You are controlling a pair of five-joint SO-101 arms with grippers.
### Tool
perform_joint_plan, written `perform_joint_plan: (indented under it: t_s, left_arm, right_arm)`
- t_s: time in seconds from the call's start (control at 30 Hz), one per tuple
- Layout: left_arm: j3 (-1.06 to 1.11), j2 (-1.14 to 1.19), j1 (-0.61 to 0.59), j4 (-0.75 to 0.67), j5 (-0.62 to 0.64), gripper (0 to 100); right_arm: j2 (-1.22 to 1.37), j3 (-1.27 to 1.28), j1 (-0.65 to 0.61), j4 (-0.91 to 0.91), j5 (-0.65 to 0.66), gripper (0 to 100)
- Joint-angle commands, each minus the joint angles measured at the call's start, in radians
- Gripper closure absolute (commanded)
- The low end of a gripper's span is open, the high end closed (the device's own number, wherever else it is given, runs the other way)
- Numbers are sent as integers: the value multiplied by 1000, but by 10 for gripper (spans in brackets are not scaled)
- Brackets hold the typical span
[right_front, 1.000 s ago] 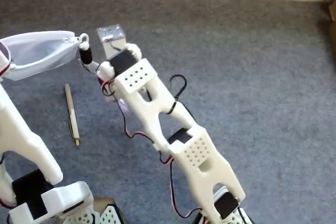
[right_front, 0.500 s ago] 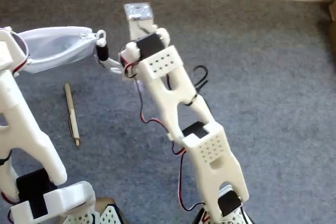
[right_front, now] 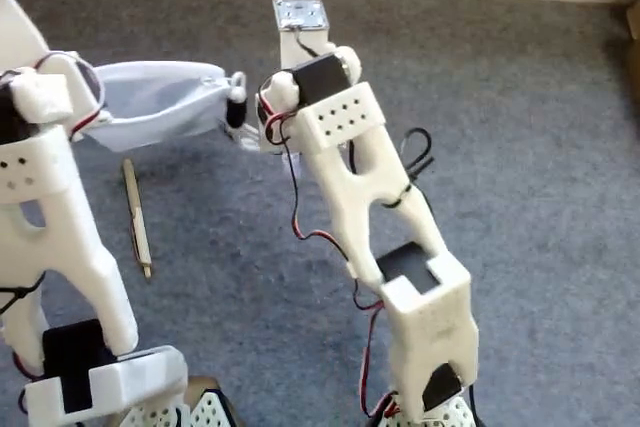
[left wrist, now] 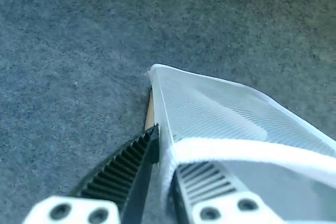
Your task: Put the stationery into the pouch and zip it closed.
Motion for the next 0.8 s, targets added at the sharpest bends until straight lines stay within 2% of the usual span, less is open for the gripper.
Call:
perform_joint_plan:
  t_s: [0.0,0.47,0.63,0.77]
  left_arm:
    - [-7,-18,44,-6,12,993]
    - [67,-16,147,-6,12,993]
    - [67,-16,147,-6,12,993]
    - [67,-16,147,-5,12,993]
  right_arm:
    - [-168,8,15,21,-2,994]
    - [-559,166,7,-38,-2,994]
    - [-680,278,-53,-116,-2,994]
    - [-785,440,-96,-266,-2,994]
